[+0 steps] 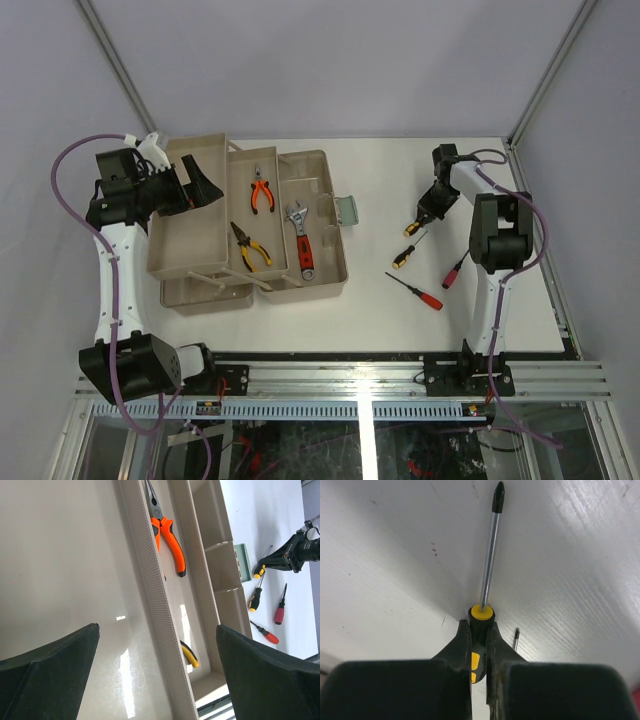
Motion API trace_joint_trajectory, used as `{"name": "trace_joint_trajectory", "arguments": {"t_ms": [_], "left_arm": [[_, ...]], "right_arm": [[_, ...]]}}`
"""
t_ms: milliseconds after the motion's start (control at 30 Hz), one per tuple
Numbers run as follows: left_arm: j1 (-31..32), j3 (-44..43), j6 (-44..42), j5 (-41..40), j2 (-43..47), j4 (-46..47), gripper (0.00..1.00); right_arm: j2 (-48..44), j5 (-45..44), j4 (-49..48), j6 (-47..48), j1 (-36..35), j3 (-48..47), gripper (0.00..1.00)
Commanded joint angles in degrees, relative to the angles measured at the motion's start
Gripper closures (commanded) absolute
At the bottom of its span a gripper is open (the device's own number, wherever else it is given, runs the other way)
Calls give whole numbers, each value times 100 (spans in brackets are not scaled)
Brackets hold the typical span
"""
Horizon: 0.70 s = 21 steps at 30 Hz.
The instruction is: Pack the tool kit
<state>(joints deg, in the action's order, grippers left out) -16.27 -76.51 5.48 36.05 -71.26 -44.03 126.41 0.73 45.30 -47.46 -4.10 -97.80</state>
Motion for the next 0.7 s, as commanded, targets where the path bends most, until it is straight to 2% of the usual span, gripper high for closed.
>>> {"name": "trace_joint_trajectory", "arguments": {"t_ms": [0,133,233,367,467,667], "left_arm": [[-11,-242,-82,342,98,187,0],[139,-659,-91,978,1,182,0],[495,-925,52,1531,-155,182,0],[1237,-990,245,1834,-397,247,0],[1513,-852,443,2030,-563,430,0],[1855,-901,578,2396,-753,535,0]], "right_arm": [[-566,355,-703,138,-50,206,100],[-1315,901,-1436,593,-60,23,100],[-1779,1516,-1871,879,-154,-266,100],[-1862,2250,-1797,1329,-648,-1381,100],[-1711,2722,-1739,1493,-1187,-2023,100],[-1886,3695,-3271,805,-1859,-1538,100]]}}
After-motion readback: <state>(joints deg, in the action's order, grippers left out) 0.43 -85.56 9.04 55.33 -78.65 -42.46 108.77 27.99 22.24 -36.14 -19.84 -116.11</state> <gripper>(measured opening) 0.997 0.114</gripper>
